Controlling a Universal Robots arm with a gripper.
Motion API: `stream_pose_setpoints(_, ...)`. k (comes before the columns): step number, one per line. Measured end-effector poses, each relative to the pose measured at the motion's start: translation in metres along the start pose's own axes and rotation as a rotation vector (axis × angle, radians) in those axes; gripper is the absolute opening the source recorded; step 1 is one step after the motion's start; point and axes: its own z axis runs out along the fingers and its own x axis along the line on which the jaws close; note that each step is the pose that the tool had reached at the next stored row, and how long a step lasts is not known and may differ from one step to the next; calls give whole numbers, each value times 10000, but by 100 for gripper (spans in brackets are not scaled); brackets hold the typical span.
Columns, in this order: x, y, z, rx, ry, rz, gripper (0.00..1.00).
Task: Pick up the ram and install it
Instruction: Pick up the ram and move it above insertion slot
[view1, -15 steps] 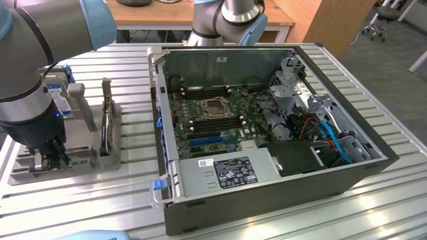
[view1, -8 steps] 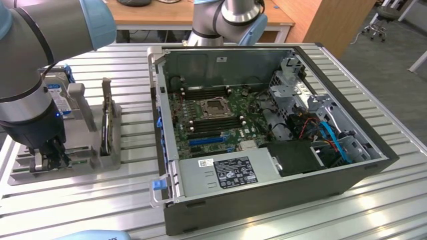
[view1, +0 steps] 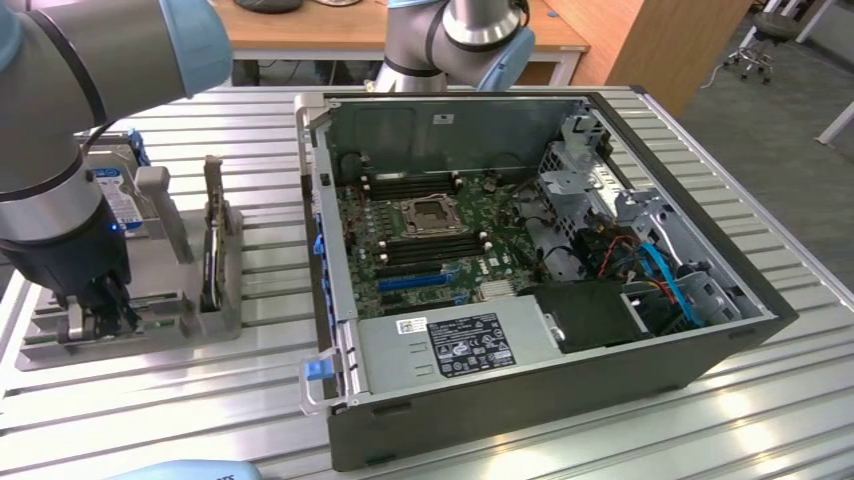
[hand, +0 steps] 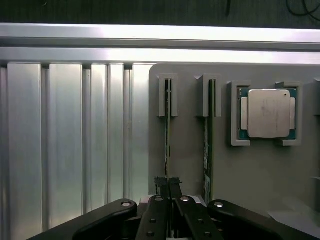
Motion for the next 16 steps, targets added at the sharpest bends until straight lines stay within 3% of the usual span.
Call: stream_pose_setpoints(16,-3,8,-216,0,0,0,12)
